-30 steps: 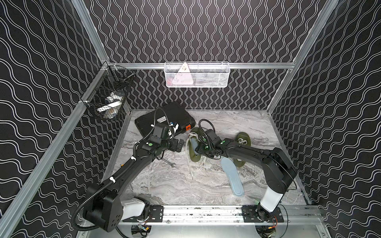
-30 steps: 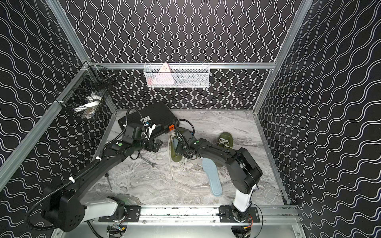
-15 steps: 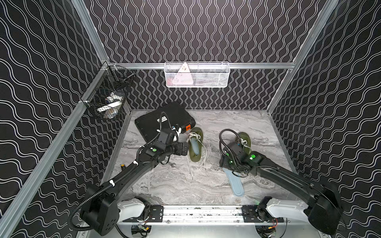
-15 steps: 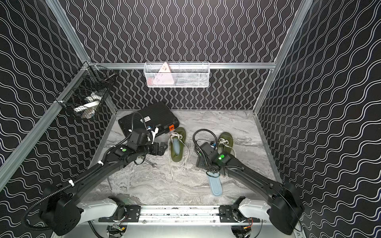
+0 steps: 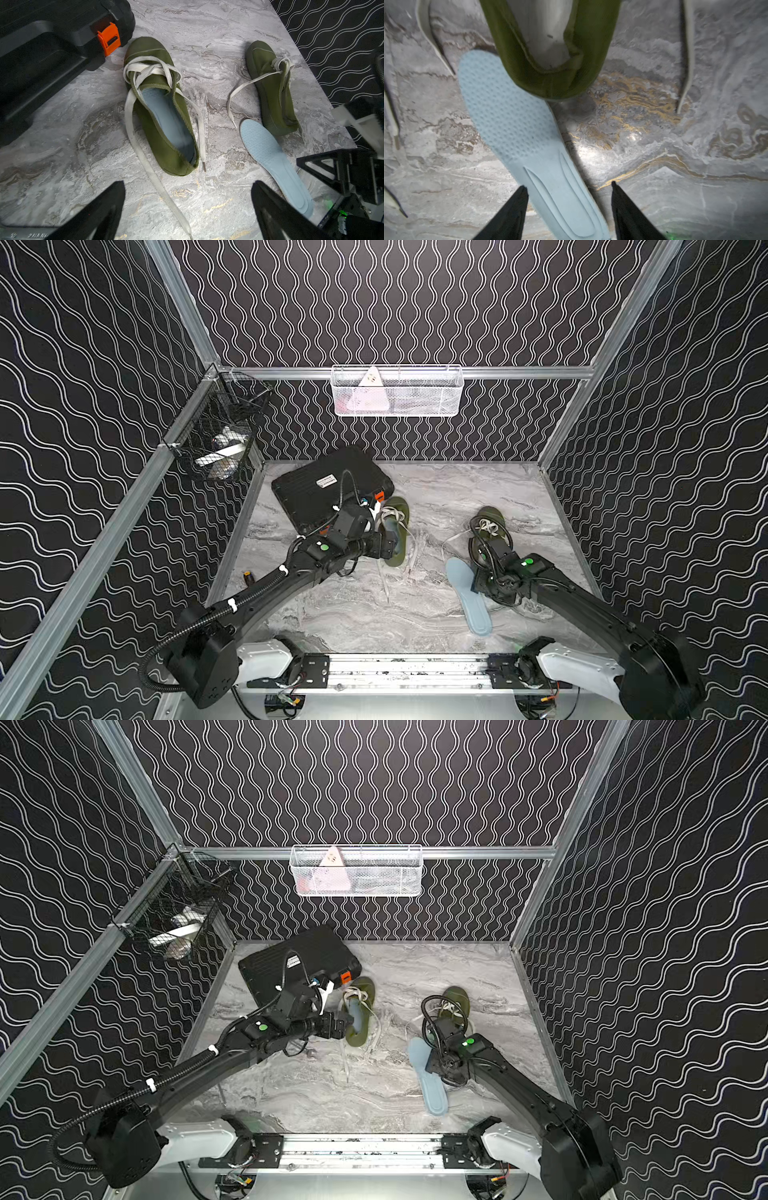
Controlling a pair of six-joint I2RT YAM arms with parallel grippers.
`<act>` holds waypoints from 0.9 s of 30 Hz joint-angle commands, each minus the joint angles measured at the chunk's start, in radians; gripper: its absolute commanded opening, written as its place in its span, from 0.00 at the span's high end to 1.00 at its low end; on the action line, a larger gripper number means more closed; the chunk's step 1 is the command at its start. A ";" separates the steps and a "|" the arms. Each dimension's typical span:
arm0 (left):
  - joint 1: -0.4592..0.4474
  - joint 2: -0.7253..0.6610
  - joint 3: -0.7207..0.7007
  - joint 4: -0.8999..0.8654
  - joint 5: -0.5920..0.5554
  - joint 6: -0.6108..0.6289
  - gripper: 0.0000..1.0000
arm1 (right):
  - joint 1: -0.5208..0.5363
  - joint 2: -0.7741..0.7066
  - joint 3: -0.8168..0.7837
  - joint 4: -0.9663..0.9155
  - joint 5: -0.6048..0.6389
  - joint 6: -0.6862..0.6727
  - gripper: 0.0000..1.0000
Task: Insert the insole into the shoe
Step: Pick up the insole from the center of the board.
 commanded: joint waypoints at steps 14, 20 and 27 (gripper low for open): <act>-0.051 0.054 0.033 0.035 -0.014 -0.064 0.04 | -0.007 0.156 -0.078 0.232 -0.125 -0.058 0.51; -0.058 0.057 0.041 0.040 -0.025 -0.069 0.04 | 0.018 0.173 -0.068 0.226 -0.109 -0.059 0.64; -0.060 0.046 0.041 0.044 -0.021 -0.097 0.05 | 0.085 0.170 -0.043 0.214 -0.075 -0.050 0.83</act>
